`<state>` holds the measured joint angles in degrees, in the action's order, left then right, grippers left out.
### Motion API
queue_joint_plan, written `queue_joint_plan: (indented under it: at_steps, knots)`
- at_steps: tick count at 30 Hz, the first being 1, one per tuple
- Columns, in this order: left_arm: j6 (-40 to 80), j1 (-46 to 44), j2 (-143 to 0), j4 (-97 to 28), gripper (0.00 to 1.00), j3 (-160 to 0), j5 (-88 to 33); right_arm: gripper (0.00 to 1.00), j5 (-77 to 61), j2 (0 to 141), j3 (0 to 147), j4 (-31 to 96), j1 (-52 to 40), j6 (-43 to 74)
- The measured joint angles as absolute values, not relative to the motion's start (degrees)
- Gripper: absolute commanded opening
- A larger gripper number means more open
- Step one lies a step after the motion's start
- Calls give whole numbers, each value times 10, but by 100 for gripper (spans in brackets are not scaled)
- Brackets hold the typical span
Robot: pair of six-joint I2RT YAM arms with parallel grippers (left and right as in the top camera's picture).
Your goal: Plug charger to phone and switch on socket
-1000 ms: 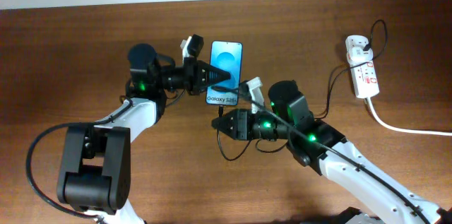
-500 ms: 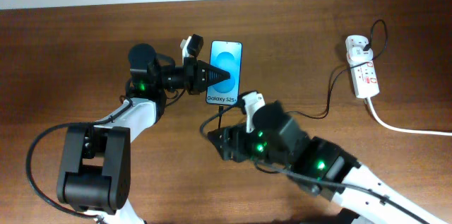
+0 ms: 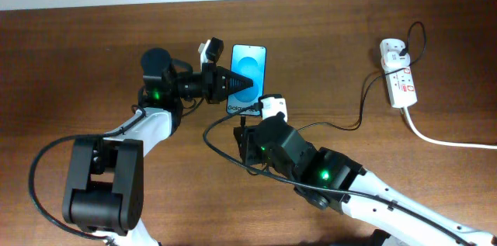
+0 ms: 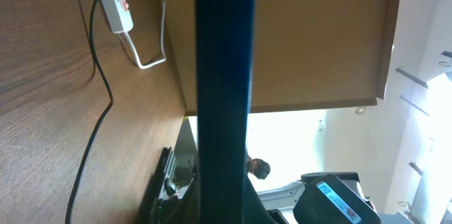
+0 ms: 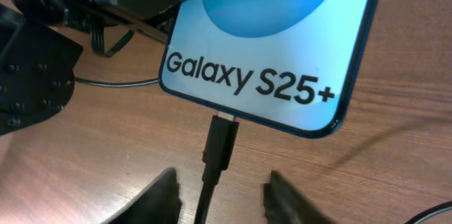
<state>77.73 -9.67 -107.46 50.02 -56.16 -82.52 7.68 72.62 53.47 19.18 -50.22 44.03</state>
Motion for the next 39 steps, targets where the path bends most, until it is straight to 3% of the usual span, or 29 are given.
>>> queue_joint_plan:
  at_steps: [4, 6, 9, 10, 31, 32, 33, 39]
  knots:
    - [776, -97, -1075, 500, 0, -562, -825, 29, 76, 732, 535, 185, -503, 449]
    - [776, -97, -1075, 500, 0, -562, -825, 23, 74, 739, 535, 185, -503, 451]
    - [774, -97, -1075, 500, 0, -562, -825, 5, 63, 747, 535, 175, -503, 454]
    - [774, -97, -1075, 500, 0, -562, -825, 4, 60, 748, 535, 169, -503, 454]
    - [746, -100, -1075, 504, 0, -574, -809, 4, -4, 753, 535, 145, -458, 444]
    - [746, -100, -1075, 504, 0, -574, -809, 6, -5, 753, 535, 147, -458, 443]
    - [745, -102, -1075, 504, 0, -575, -809, 15, -6, 753, 535, 150, -458, 439]
    - [739, -132, -1075, 501, 0, -572, -829, 44, -32, 744, 553, 207, -448, 430]
